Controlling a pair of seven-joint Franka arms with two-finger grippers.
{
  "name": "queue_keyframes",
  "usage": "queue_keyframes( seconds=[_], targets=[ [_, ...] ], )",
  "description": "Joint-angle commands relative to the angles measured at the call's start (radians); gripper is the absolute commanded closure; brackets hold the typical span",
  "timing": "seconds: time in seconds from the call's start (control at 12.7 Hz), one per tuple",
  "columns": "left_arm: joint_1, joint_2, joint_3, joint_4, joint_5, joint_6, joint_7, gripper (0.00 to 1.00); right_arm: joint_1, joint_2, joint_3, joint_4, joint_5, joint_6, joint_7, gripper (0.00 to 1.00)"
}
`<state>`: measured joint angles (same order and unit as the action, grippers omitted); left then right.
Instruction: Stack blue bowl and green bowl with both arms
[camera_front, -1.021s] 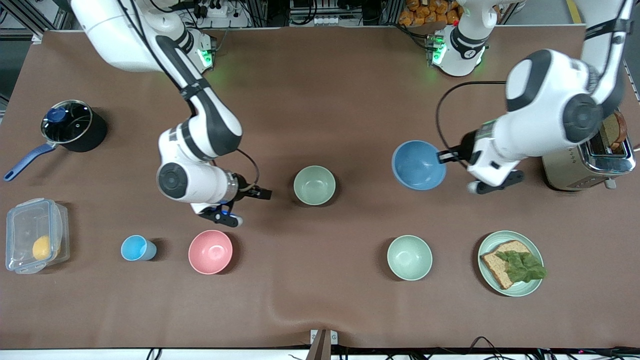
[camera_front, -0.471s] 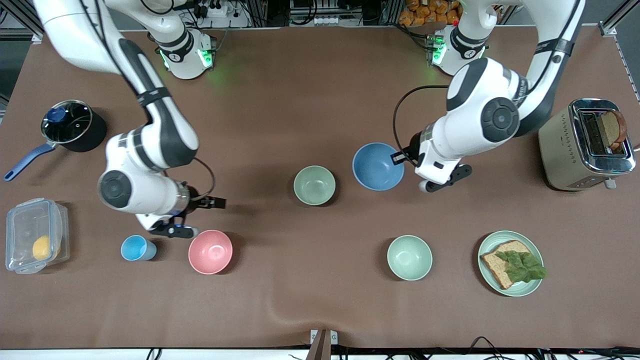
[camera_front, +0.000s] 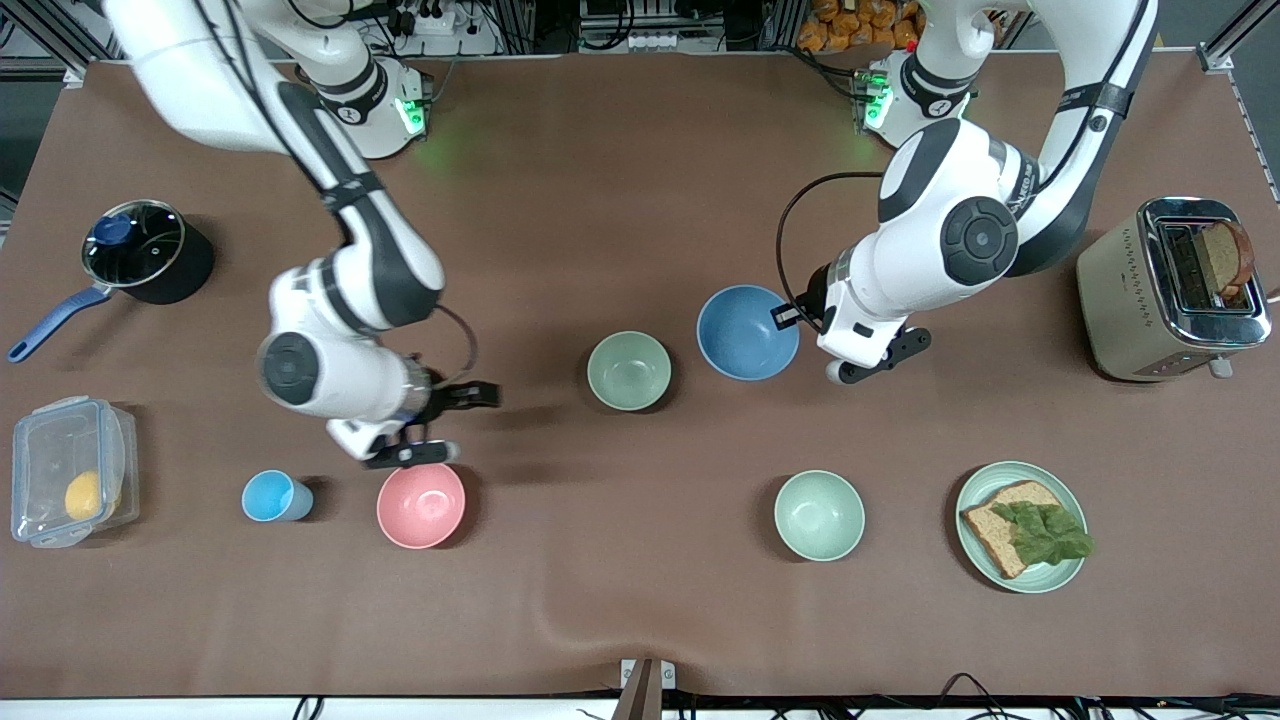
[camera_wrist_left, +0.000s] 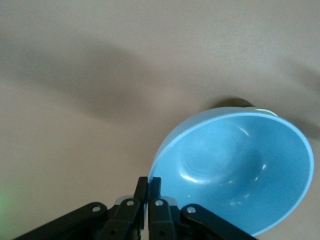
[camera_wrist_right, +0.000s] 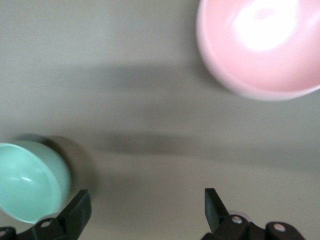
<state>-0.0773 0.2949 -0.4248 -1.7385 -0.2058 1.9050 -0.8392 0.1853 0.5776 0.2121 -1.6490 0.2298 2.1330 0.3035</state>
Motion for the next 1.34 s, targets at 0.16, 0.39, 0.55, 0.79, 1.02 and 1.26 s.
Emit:
queue_keyframes(
  seconds=[0.16, 0.39, 0.55, 0.79, 1.02, 1.26],
  targets=[
    [-0.015, 0.01, 0.003, 0.013, 0.034, 0.003, -0.029, 1.0, 0.011, 0.168, 0.003, 0.158, 0.078, 0.056, 0.394, 0.0],
    [-0.015, 0.01, 0.003, 0.011, 0.034, 0.003, -0.035, 1.0, 0.058, 0.223, 0.001, 0.204, 0.143, 0.126, 0.508, 0.0],
    [-0.016, 0.012, 0.003, 0.011, 0.034, 0.003, -0.047, 1.0, 0.087, 0.241, 0.003, 0.204, 0.143, 0.145, 0.587, 0.0],
    [-0.035, 0.027, 0.001, 0.011, 0.06, 0.008, -0.081, 1.0, 0.134, 0.255, 0.001, 0.202, 0.145, 0.171, 0.687, 0.0],
    [-0.062, 0.056, 0.001, 0.013, 0.065, 0.037, -0.119, 1.0, 0.141, 0.258, 0.001, 0.195, 0.167, 0.171, 0.707, 0.0],
    [-0.105, 0.082, 0.001, 0.016, 0.065, 0.078, -0.179, 1.0, 0.164, 0.268, 0.001, 0.193, 0.226, 0.174, 0.709, 0.0]
  ],
)
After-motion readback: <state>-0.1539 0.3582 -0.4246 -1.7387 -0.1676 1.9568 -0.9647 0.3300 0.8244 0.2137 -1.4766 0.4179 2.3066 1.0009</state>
